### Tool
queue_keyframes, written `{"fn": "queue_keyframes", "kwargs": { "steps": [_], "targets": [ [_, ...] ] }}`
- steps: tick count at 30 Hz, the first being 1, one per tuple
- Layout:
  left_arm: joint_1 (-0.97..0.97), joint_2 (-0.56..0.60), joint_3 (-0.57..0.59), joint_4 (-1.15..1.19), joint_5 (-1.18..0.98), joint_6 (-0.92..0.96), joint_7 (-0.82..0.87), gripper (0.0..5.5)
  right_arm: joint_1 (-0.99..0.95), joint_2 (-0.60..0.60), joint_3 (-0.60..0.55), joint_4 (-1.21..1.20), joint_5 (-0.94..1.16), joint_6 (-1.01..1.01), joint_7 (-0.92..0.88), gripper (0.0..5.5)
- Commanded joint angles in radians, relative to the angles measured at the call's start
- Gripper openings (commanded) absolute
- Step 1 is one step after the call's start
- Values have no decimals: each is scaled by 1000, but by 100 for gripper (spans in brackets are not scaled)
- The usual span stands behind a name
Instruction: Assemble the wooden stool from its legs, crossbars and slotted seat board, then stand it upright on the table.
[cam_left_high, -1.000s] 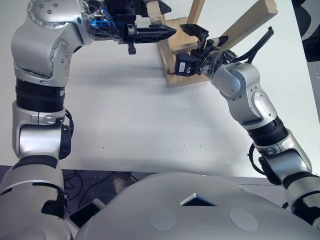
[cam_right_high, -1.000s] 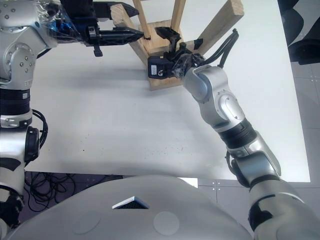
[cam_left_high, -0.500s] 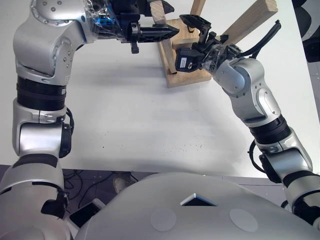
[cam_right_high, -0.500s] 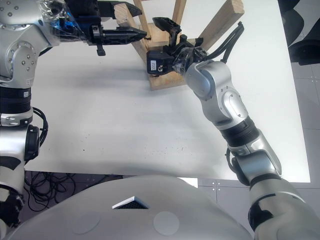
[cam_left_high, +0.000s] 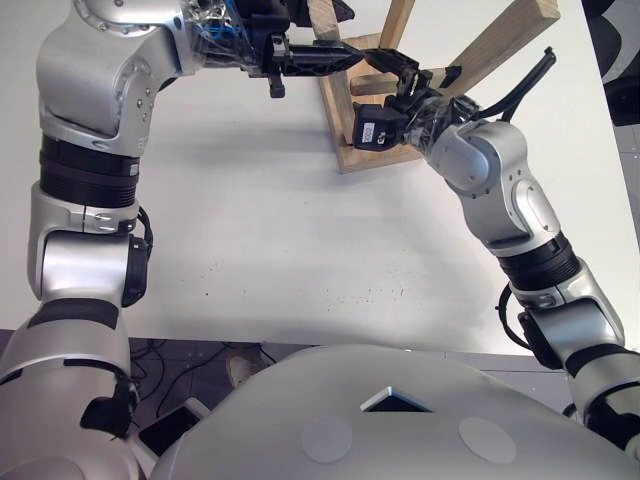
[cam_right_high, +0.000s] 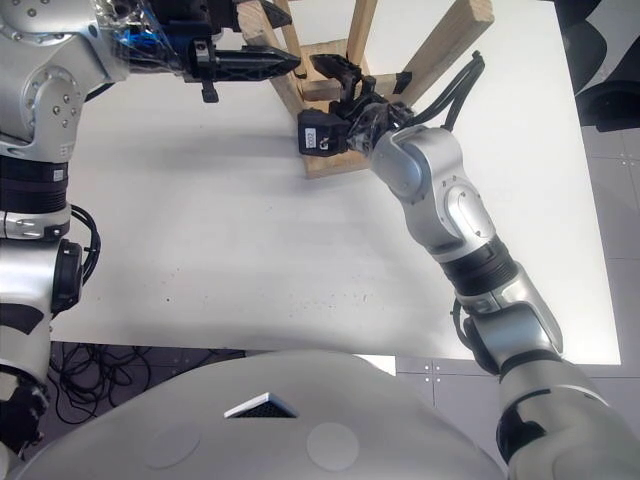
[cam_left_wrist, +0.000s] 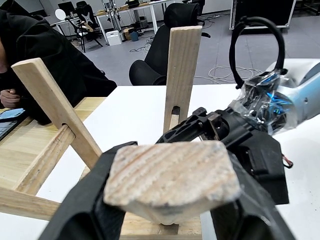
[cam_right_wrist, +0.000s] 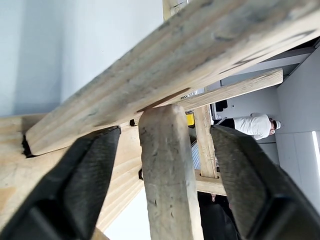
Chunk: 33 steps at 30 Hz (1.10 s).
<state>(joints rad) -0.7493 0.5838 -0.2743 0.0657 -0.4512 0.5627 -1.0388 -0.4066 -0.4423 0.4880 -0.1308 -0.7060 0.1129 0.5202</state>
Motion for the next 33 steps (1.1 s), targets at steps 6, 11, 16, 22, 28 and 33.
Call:
{"fn": "queue_keyframes", "kwargs": {
  "steps": [6, 11, 16, 22, 28, 33],
  "targets": [
    [110, -6, -110, 74, 78, 114, 3, 201, 6, -3, -23, -8, 14, -2, 26, 157],
    [110, -4, -116, 80, 87, 112, 9, 201, 16, -15, -41, -20, 21, -5, 38, 134],
    [107, -2, -125, 95, 98, 108, 11, 201, 27, -11, -50, -42, 43, -6, 49, 132],
    [79, -35, -127, 71, 74, 126, 16, 201, 32, -12, -38, -28, 39, -17, 58, 132],
    [80, -58, -145, 36, 71, 134, 17, 201, 29, -15, -27, -18, 19, -25, 64, 132],
    [81, -78, -142, 56, 85, 127, 30, 201, 37, -40, -15, -15, 9, -63, 88, 130]
  ]
}}
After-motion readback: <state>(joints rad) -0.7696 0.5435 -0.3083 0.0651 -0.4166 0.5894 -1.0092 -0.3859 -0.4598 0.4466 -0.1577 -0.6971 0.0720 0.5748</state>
